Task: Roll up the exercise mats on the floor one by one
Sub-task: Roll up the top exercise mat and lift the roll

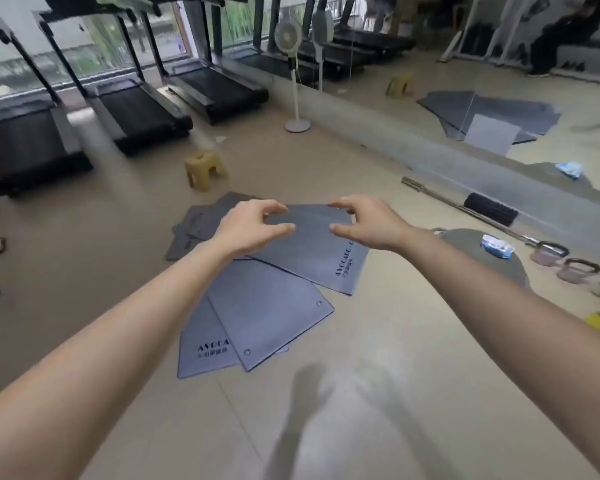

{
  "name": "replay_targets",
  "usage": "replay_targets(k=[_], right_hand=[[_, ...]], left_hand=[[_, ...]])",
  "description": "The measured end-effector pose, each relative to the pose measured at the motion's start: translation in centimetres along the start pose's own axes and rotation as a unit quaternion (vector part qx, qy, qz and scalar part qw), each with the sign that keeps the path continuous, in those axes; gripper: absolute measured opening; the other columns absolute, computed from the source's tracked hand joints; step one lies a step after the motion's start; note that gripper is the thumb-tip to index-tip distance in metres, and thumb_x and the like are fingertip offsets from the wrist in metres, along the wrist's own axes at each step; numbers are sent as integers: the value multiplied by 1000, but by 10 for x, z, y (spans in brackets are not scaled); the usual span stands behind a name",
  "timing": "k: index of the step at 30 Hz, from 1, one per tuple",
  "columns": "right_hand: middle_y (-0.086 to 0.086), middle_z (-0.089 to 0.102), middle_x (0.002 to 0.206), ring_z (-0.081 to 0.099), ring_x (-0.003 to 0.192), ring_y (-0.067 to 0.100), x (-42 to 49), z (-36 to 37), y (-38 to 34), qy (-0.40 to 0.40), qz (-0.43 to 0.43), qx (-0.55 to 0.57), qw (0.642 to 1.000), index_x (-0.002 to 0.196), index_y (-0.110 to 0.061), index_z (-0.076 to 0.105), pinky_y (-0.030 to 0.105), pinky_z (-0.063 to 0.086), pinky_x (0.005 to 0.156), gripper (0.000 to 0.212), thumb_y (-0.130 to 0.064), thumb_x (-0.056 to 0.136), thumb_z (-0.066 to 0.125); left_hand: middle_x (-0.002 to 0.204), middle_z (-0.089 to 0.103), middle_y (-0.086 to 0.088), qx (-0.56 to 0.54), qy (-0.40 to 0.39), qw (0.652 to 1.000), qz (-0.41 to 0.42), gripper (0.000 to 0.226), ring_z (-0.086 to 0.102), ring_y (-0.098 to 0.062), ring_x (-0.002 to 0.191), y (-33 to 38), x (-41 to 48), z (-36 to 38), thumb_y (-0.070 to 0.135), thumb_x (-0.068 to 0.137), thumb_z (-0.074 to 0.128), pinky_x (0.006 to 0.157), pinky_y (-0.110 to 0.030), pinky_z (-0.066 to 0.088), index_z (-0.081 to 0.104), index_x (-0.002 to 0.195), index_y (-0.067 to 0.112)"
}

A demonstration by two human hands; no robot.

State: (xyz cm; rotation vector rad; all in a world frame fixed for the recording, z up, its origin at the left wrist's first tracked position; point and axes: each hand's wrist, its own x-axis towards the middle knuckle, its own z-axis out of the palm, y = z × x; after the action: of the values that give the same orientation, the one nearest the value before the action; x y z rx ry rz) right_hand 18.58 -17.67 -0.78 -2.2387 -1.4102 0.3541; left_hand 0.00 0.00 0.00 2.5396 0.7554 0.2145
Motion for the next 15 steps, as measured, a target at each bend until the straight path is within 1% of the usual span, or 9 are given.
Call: replay_targets(k=[2, 4, 7, 8, 10, 12, 14, 15], right_hand=[[0, 60, 146, 59, 128, 22, -16, 17, 21, -7, 28, 62, 998, 145, -20, 58, 30, 43, 101, 53, -35, 95, 70], [-1, 62, 142, 62, 120, 20, -41, 46, 46, -22, 68, 129, 989, 143, -20, 60, 30, 45, 99, 51, -33, 95, 72], [-1, 67, 133, 67, 109, 20, -69, 91, 83, -24, 136, 209, 968, 137, -23, 65, 38, 53, 99, 47, -31, 92, 76], [-1, 68, 131, 69, 105, 20, -78, 103, 92, -35, 158, 229, 960, 135, -23, 66, 38, 55, 96, 45, -30, 92, 76], [-1, 68, 129, 71, 99, 17, -95, 128, 109, -59, 200, 255, 944, 133, -23, 67, 31, 54, 87, 42, -28, 93, 75], [-1, 68, 128, 70, 94, 11, -106, 149, 124, -82, 239, 274, 928, 133, -23, 67, 25, 51, 79, 40, -28, 93, 74], [-1, 68, 127, 69, 93, 8, -108, 165, 137, -99, 271, 292, 912, 132, -22, 67, 22, 49, 77, 39, -27, 94, 73], [0, 68, 126, 70, 94, 10, -105, 173, 143, -103, 284, 299, 905, 132, -21, 68, 23, 48, 79, 38, -26, 94, 73]], left_hand=[[133, 68, 14, -36, -17, 999, -27, 54, 64, -13, 120, -3, -7, 33, 62, 83, 69, 104, -40, 49, 69, 129, 35], [128, 71, 13, -87, -35, 993, -68, 56, 65, -12, 115, -8, -28, 73, 63, 78, 69, 101, -36, 50, 71, 125, 32], [125, 73, 8, -160, -41, 977, -136, 44, 65, -14, 113, -16, -52, 131, 46, 85, 78, 97, -31, 49, 73, 124, 25], [123, 73, 6, -186, -45, 969, -156, 42, 66, -15, 112, -18, -58, 146, 43, 86, 79, 98, -31, 49, 74, 123, 24], [119, 73, 3, -237, -50, 950, -196, 38, 67, -15, 110, -23, -72, 177, 35, 88, 79, 99, -31, 50, 74, 123, 19], [115, 72, 2, -282, -62, 928, -234, 31, 67, -13, 107, -26, -82, 203, 25, 92, 77, 97, -28, 50, 74, 121, 15], [113, 73, 3, -310, -78, 911, -262, 27, 68, -10, 104, -33, -84, 226, 24, 92, 77, 94, -26, 50, 74, 118, 16], [113, 74, 3, -323, -87, 901, -275, 26, 69, -8, 103, -38, -82, 237, 24, 92, 77, 92, -24, 50, 75, 117, 17]])
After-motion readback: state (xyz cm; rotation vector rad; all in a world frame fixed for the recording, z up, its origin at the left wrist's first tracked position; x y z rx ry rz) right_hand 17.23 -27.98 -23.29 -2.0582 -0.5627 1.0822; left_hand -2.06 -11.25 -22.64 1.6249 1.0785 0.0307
